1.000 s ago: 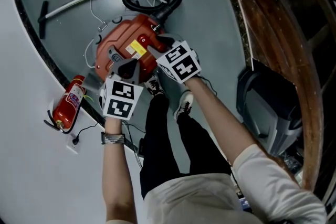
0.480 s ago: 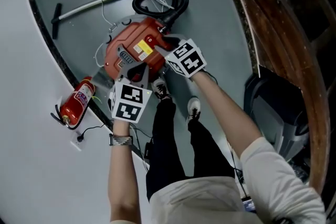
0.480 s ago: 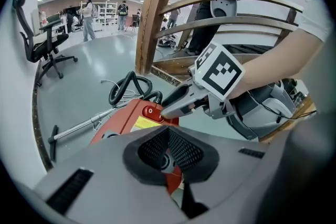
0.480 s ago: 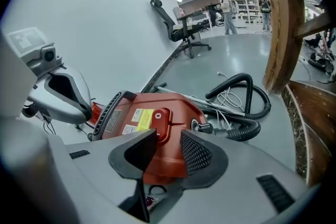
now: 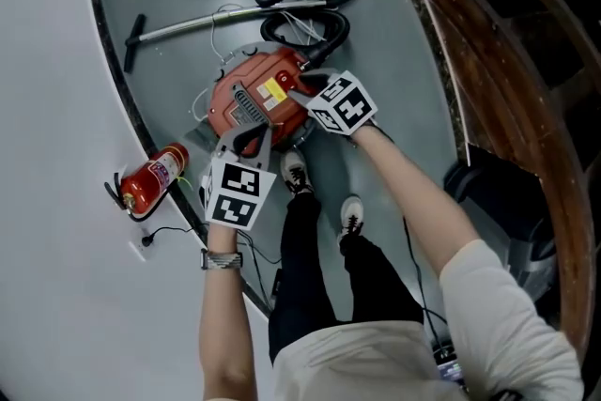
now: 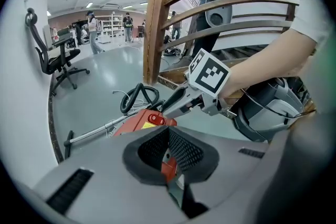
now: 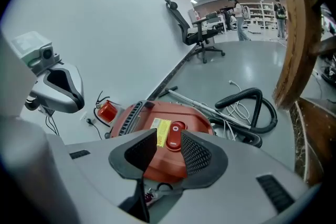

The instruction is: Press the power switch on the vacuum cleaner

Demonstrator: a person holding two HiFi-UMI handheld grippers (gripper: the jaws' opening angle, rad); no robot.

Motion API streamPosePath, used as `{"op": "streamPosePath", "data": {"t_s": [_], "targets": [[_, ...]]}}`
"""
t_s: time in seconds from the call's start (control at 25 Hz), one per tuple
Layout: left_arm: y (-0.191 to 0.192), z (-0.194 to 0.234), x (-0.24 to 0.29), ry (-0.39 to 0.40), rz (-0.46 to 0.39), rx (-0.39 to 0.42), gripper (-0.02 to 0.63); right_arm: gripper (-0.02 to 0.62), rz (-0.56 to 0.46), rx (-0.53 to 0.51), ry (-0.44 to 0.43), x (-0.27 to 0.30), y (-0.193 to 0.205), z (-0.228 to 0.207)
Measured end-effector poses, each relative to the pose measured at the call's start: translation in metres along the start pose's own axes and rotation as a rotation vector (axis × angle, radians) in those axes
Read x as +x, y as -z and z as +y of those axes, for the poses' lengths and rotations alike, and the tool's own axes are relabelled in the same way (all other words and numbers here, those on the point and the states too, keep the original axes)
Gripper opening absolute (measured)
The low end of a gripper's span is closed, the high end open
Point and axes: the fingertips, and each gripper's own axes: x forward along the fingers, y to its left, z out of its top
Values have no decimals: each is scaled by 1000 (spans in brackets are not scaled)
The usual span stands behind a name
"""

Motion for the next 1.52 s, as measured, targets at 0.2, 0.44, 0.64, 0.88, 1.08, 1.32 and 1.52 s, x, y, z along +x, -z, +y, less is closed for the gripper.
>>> {"op": "streamPosePath", "data": {"t_s": [0.2,0.44,0.64,0.88,1.08,1.32,1.52], "targets": [[-2,-15,-23,-39,-14,14,2,146,-4,-61,1,-32,-8,16],[-19,-42,-52,-77,-47,53,2,77,-25,-146,-3,-80,-16,40],[-38,-72,-79,-103,-71,92,2,41,-66,-215,-10,-126,-25,76],[-60,-97,-112,-142,-98,150,2,29,-69,-351,6,-181,-36,97],[-75,-112,-144,-183,-121,184,2,28,-107,-400,28,-233,-51,110],[-96,-139,-181,-220,-156,204,2,28,-168,-418,52,-295,-69,139],[-111,-165,-214,-231,-190,210,2,28,-220,-454,66,-342,-82,168]]}}
